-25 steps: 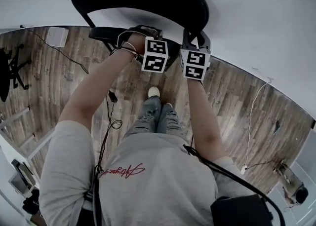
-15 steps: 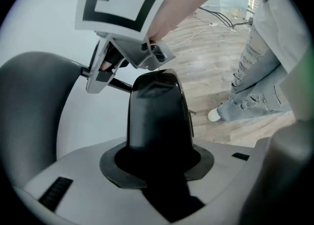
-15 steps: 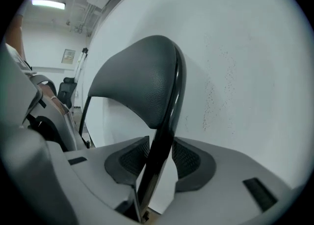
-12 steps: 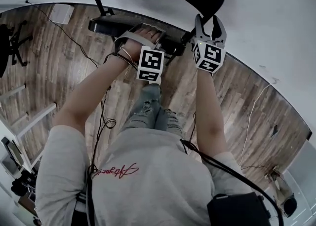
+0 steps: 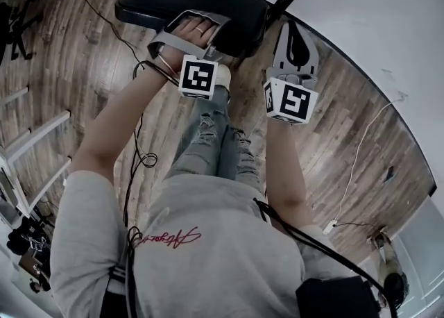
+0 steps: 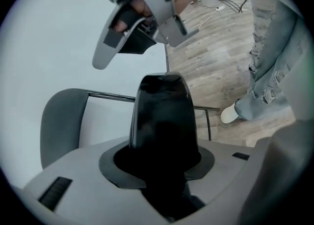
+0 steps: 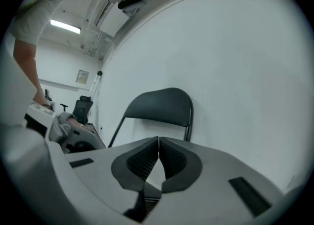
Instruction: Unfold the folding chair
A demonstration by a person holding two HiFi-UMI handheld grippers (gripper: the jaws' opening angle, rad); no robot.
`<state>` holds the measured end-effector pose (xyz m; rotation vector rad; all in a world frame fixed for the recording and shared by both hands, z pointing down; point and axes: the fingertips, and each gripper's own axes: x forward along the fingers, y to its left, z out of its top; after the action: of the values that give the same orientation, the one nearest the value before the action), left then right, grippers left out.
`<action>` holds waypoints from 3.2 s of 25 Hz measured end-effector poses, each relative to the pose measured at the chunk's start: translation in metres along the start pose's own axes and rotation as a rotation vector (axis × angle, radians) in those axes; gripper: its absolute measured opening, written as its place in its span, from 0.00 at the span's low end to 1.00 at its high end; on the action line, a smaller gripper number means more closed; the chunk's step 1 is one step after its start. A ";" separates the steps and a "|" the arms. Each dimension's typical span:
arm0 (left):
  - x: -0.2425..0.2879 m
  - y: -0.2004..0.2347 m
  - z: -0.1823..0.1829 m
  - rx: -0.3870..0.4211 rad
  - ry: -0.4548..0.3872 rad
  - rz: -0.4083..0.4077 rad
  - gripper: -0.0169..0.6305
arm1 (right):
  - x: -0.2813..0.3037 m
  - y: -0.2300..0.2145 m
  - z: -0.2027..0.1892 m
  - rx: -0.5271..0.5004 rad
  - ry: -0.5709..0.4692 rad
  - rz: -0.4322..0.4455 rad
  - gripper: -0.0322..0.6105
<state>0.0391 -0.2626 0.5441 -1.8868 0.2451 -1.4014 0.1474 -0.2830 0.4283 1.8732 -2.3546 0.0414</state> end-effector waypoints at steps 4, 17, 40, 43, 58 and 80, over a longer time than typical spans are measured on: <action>-0.006 -0.053 -0.002 -0.022 0.005 0.032 0.32 | -0.035 0.058 -0.009 0.012 -0.037 0.107 0.08; -0.024 -0.143 0.000 0.041 0.017 0.389 0.37 | -0.134 0.158 -0.111 0.040 0.054 0.135 0.08; -0.021 -0.326 0.005 0.025 0.027 0.487 0.56 | -0.220 0.251 -0.196 0.023 0.018 0.201 0.08; -0.018 -0.328 0.008 0.023 0.027 0.507 0.56 | -0.224 0.256 -0.209 0.021 0.025 0.207 0.08; -0.047 -0.331 0.022 -0.153 -0.211 0.644 0.65 | -0.262 0.289 -0.264 -0.023 0.033 0.323 0.08; -0.468 -0.100 0.039 -1.322 -0.654 0.989 0.64 | -0.328 0.277 0.154 -0.054 -0.314 0.259 0.08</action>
<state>-0.1318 0.0859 0.2611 -2.3981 1.7616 0.2528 -0.0627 0.0821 0.2529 1.6399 -2.7601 -0.3095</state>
